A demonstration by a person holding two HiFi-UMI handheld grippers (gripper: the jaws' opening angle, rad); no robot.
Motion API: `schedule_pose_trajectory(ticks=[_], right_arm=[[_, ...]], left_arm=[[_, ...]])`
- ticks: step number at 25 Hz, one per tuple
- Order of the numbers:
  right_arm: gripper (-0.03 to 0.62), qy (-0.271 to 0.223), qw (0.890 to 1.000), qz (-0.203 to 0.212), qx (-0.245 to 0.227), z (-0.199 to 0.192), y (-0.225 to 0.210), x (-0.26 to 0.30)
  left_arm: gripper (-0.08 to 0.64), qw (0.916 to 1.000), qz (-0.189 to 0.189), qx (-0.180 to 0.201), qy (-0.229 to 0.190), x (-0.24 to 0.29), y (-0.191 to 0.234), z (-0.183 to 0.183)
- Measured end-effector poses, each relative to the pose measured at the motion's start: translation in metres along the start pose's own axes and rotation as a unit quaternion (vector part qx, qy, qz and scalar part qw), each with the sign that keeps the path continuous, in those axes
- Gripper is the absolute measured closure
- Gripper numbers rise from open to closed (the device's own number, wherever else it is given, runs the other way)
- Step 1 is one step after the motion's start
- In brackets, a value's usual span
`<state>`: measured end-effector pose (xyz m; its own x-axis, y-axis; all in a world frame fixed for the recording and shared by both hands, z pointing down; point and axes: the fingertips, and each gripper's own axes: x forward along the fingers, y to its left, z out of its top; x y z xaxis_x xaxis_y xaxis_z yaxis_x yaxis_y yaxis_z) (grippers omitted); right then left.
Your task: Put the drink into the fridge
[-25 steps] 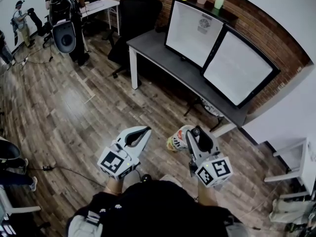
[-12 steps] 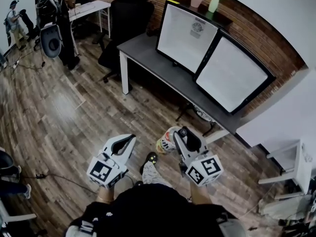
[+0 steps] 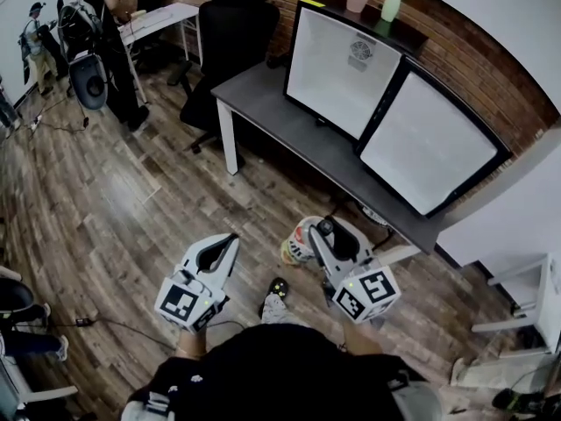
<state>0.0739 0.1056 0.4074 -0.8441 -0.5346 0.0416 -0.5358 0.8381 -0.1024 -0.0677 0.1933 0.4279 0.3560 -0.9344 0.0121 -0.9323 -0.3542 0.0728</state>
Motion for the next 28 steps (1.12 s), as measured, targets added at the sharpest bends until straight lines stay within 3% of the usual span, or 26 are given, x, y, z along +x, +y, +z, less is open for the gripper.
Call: schedule_pose_trajectory(ticks=[14,28], right_arm=[[0.442,-0.004,1.000,0.000,0.017,0.006,-0.090,0.061],[0.442,-0.015,1.000,-0.010,0.020,0.004,-0.156,0.094]], left_arm=[[0.557,0.9999,-0.002,0.014,0.007,0.102,0.046,0.015],[0.557,0.9990,-0.029,0.030,0.017,0.188,0.065,0.018]])
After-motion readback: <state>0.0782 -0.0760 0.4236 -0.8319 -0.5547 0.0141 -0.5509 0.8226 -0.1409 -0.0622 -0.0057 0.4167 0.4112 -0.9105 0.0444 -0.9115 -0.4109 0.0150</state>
